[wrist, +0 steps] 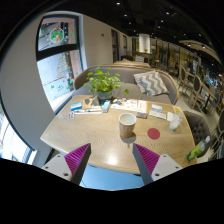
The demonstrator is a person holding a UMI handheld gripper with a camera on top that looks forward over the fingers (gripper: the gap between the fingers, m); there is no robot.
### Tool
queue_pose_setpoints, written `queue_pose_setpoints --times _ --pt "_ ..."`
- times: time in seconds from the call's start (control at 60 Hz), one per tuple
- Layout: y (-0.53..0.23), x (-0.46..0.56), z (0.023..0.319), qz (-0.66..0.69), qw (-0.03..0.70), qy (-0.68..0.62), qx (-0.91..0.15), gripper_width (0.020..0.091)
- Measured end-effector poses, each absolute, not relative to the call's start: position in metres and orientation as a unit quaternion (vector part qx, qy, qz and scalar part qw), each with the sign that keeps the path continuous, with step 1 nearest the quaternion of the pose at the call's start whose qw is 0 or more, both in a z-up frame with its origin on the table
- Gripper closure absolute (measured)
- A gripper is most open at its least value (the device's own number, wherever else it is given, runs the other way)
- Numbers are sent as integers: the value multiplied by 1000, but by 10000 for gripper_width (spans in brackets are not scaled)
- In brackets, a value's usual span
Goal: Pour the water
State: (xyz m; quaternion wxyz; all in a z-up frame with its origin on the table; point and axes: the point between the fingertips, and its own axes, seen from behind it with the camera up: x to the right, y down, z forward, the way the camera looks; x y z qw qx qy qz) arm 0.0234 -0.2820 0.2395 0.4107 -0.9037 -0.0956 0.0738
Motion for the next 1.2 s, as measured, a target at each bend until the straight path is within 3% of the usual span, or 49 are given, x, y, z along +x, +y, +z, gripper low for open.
queue_pose_setpoints --times 0.117,0.683,1.033,1.133,1.2 --pt "-284 60 231 56 408 -74 -908 248" --pt "-284 408 126 -47 436 57 -897 250" --pt "-214 502 73 -32 463 37 -885 247" --pt "-193 510 64 -18 474 31 -880 282" --pt "-183 509 58 -7 478 31 -878 358"
